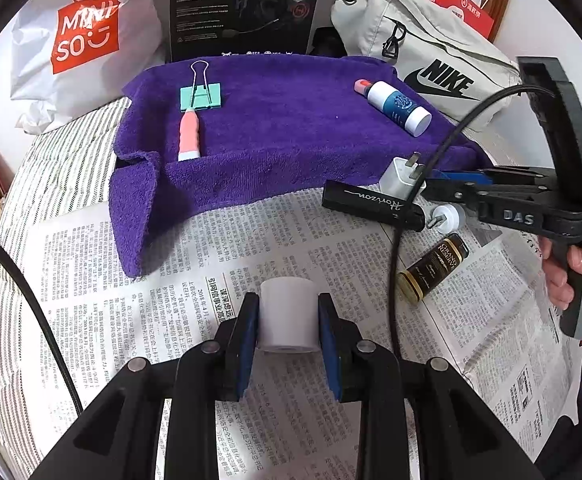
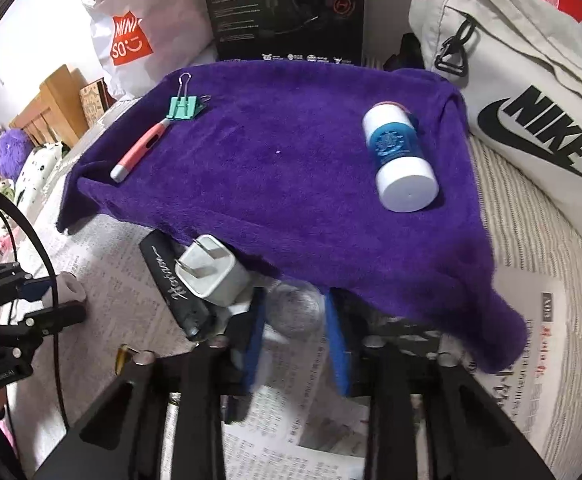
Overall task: Organize rigid objects
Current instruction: 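Lift the white tape roll with the left gripper while the right gripper reaches toward the clear cap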
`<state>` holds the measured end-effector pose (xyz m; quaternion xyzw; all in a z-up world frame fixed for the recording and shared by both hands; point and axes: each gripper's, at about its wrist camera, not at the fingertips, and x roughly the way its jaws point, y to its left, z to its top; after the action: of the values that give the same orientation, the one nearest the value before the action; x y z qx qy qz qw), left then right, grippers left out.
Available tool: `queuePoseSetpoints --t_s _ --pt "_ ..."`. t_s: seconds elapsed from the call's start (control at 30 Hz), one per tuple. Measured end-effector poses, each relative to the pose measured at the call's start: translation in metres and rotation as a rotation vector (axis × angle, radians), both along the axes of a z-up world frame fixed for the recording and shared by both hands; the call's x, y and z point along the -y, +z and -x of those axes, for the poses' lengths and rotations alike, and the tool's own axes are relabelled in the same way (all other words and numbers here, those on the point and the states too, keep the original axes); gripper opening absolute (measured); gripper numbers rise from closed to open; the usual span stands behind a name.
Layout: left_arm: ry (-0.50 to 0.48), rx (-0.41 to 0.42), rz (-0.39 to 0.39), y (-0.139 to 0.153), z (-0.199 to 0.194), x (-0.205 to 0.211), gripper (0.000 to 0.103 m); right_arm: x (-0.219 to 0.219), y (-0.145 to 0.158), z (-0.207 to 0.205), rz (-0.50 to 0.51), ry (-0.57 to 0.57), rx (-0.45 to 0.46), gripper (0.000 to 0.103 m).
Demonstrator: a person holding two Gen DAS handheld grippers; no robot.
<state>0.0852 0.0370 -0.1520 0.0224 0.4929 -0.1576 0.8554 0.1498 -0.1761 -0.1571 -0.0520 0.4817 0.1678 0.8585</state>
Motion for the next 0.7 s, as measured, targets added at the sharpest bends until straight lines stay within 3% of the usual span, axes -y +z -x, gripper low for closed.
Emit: queuePoseSetpoints --t_s 0.2,0.37,0.7 --pt "0.004 0.003 0.002 0.0 0.0 0.0 0.028 0.028 0.011 0.024 0.031 -0.033 0.037 0.027" --pt "0.007 0.007 -0.008 0.0 0.0 0.0 0.028 0.046 -0.004 0.03 0.059 -0.06 0.013 0.027" --pt "0.02 0.016 -0.039 0.002 0.002 0.005 0.028 0.045 -0.009 0.046 0.081 -0.059 0.115 0.027"
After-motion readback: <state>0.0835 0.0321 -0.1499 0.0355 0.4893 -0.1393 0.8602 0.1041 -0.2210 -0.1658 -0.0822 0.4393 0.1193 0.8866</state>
